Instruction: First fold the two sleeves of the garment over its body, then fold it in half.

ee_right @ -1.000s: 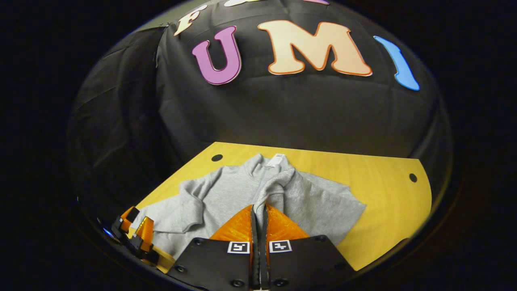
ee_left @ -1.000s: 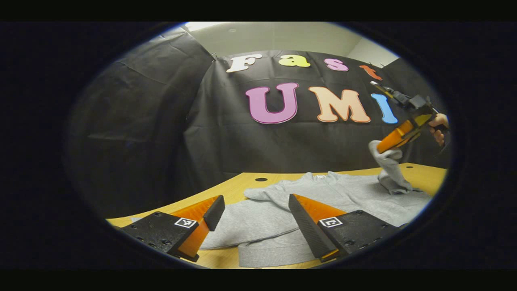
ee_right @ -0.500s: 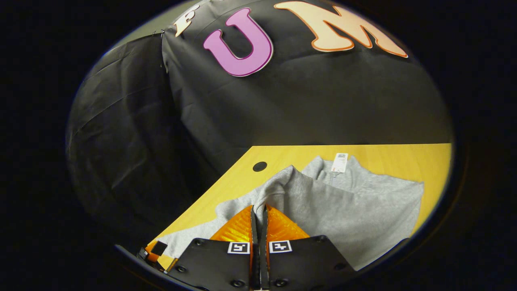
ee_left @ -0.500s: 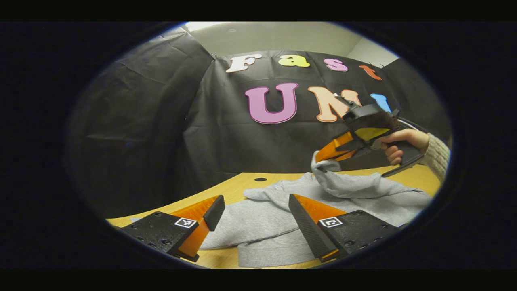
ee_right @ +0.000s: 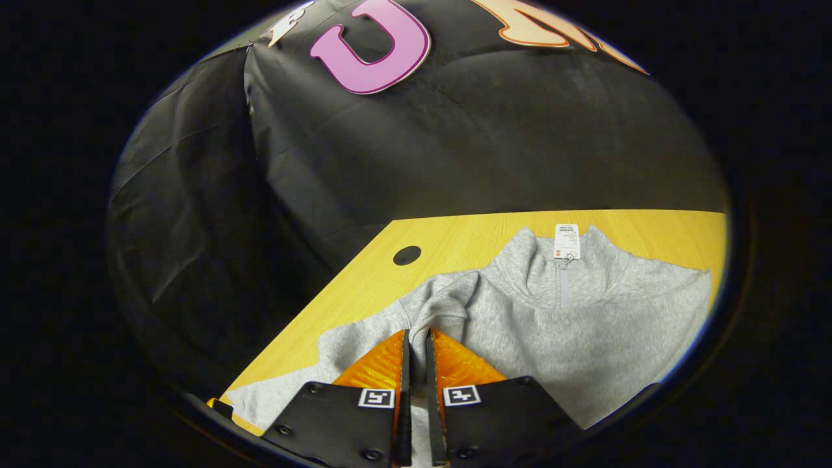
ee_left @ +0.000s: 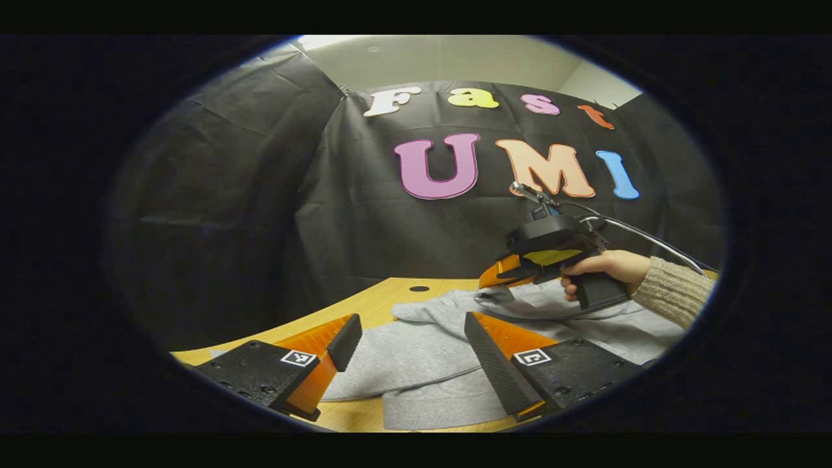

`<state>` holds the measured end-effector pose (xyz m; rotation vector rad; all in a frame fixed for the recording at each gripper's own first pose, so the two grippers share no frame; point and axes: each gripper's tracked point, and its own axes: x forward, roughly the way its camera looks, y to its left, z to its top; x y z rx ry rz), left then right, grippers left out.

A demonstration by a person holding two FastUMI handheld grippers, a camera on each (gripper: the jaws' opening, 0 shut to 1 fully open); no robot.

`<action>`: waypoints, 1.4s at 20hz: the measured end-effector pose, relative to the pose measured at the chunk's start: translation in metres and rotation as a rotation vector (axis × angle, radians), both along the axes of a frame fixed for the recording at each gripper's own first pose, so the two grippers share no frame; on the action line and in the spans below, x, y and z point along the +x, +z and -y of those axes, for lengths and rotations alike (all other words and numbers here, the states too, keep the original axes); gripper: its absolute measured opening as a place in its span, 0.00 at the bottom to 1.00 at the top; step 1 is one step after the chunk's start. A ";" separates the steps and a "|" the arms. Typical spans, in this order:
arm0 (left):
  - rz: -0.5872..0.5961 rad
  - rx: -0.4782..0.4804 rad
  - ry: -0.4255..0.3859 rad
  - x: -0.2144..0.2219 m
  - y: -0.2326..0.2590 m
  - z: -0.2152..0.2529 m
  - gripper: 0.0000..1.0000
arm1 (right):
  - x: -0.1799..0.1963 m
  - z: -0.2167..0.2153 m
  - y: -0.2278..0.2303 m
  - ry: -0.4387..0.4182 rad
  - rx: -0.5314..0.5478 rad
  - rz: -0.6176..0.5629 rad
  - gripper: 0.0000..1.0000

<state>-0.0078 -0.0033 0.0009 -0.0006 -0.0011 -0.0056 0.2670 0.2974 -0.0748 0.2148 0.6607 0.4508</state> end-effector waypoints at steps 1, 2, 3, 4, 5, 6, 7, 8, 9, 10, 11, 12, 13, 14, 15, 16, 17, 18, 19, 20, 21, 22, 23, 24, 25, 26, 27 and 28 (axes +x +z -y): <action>0.000 0.000 0.000 0.000 0.000 0.000 0.94 | 0.002 0.000 0.000 0.005 -0.001 0.008 0.19; 0.000 0.000 0.000 0.000 0.000 0.000 0.94 | 0.003 -0.001 0.000 0.013 -0.006 0.023 0.18; 0.000 0.000 0.000 0.000 0.000 0.000 0.94 | 0.005 0.001 0.003 0.013 -0.016 0.039 0.45; 0.000 0.000 0.000 0.000 0.000 0.000 0.94 | 0.004 0.000 0.004 0.017 -0.016 0.049 0.71; 0.000 0.000 0.000 0.000 -0.001 0.000 0.94 | 0.003 0.000 0.007 0.018 -0.010 0.053 0.98; 0.000 0.000 0.000 0.000 0.000 0.000 0.94 | 0.001 -0.001 0.010 0.022 -0.002 0.052 0.96; 0.000 0.000 0.000 0.000 -0.001 0.000 0.94 | 0.001 -0.001 0.015 0.022 0.007 0.057 0.95; 0.000 0.001 0.004 0.000 0.000 0.000 0.94 | -0.002 0.000 0.018 0.025 0.014 0.062 0.96; 0.000 0.002 0.007 0.001 -0.001 -0.001 0.94 | -0.005 0.003 0.022 0.028 0.017 0.067 0.96; 0.000 0.001 0.008 0.001 -0.001 -0.001 0.94 | -0.010 0.007 0.026 0.031 0.019 0.072 0.96; 0.001 0.001 0.008 0.001 -0.001 0.000 0.94 | -0.016 0.013 0.030 0.038 0.015 0.078 0.96; 0.000 0.001 0.005 0.000 0.000 0.000 0.93 | -0.023 0.020 0.033 0.043 0.010 0.086 0.96; 0.000 0.001 0.004 0.000 -0.001 0.000 0.93 | -0.031 0.029 0.036 0.050 0.000 0.100 0.98; 0.000 0.001 0.004 0.000 -0.001 0.000 0.93 | -0.041 0.043 0.037 0.053 -0.018 0.118 0.98; 0.000 0.001 0.004 0.000 -0.001 0.000 0.94 | -0.050 0.058 0.040 0.047 -0.036 0.138 0.98; 0.000 0.002 0.004 0.000 -0.001 0.000 0.93 | -0.061 0.075 0.042 0.040 -0.051 0.157 0.98; 0.000 0.001 0.003 0.000 -0.001 0.000 0.93 | -0.072 0.091 0.047 0.024 -0.055 0.173 0.98; 0.000 0.001 0.003 0.000 0.000 0.000 0.93 | -0.085 0.107 0.053 0.006 -0.049 0.189 0.98; 0.000 0.000 -0.004 0.000 -0.002 0.001 0.93 | -0.096 0.123 0.058 -0.018 -0.042 0.206 0.98; -0.001 -0.001 -0.016 0.000 -0.001 0.003 0.93 | -0.105 0.144 0.063 -0.054 -0.037 0.230 0.98; -0.006 0.003 -0.026 -0.002 -0.001 0.003 0.93 | -0.113 0.164 0.070 -0.092 -0.037 0.255 0.98; -0.007 0.007 -0.035 -0.002 -0.001 0.004 0.93 | -0.123 0.187 0.073 -0.131 -0.044 0.280 0.98; -0.008 0.014 -0.051 -0.002 -0.001 0.005 0.94 | -0.131 0.208 0.077 -0.169 -0.055 0.305 0.98; -0.014 0.022 -0.068 -0.003 -0.002 0.007 0.94 | -0.142 0.227 0.076 -0.202 -0.070 0.327 0.97; -0.020 0.029 -0.076 -0.005 -0.003 0.006 0.94 | -0.151 0.248 0.080 -0.235 -0.088 0.345 0.97; -0.019 0.033 -0.081 -0.006 -0.003 0.005 0.95 | -0.161 0.266 0.081 -0.266 -0.102 0.361 0.98; -0.028 0.043 -0.090 -0.005 -0.005 0.007 0.95 | -0.170 0.280 0.082 -0.290 -0.111 0.373 0.98; -0.041 0.063 -0.089 -0.005 -0.006 0.005 0.96 | -0.180 0.293 0.084 -0.314 -0.114 0.385 0.97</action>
